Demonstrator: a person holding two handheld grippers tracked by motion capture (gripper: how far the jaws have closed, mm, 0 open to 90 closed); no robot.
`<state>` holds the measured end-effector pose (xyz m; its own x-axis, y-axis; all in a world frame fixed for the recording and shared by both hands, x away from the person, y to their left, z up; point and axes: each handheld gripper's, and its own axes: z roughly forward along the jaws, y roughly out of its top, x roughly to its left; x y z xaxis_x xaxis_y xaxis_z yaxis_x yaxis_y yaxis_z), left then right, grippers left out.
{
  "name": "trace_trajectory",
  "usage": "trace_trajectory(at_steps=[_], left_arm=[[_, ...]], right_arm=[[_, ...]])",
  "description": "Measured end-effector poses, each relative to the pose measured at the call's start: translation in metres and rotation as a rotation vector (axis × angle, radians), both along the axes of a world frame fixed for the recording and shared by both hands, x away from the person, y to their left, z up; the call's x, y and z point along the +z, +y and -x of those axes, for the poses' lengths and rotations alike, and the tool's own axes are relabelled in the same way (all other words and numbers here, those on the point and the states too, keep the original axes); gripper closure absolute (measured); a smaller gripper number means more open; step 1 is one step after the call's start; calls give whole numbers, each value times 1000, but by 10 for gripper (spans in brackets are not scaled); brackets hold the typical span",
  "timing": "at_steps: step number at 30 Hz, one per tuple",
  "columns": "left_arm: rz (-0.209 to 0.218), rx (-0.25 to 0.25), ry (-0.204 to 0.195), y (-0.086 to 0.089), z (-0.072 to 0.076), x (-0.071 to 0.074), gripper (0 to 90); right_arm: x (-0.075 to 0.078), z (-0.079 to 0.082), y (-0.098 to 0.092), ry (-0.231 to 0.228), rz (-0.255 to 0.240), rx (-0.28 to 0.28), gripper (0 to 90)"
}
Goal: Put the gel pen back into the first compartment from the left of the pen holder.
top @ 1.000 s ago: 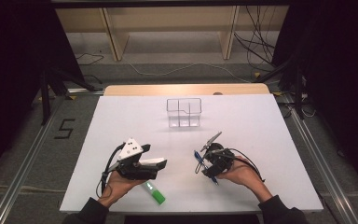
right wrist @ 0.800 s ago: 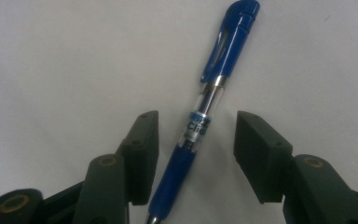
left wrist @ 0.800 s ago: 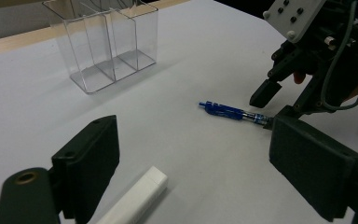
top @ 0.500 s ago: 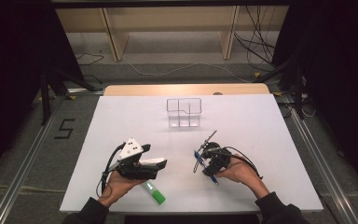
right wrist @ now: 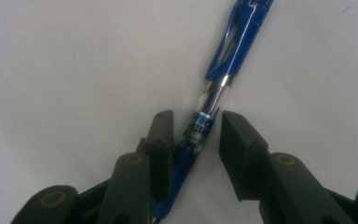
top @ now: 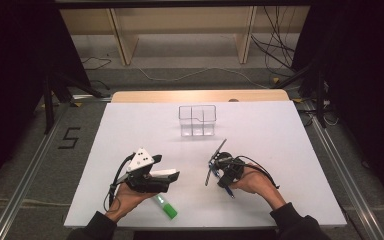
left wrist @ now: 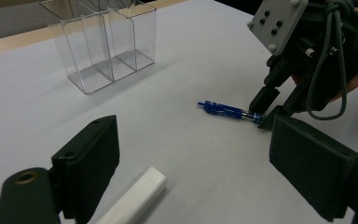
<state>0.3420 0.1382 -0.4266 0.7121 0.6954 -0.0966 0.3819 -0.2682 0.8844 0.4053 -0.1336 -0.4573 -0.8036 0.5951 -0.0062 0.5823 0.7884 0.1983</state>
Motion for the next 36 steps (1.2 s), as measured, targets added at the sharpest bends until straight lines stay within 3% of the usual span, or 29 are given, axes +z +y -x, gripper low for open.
trace_trajectory(at_steps=[13, 22, 27, 36], left_arm=[[0, 2, 1, 0, -1, -1, 158], [-7, 9, 10, 2, -3, -1, 158], [-16, 13, 30, 3, -5, -1, 158], [-16, -2, 71, 0, -9, 0, 157]], right_arm=[[1, -3, 6, 17, 29, 31, 791], [2, 4, 9, -25, 59, 102, 799], [3, 11, 10, -73, 69, 166, 800], [14, 32, 4, -241, 63, 310, 801]])
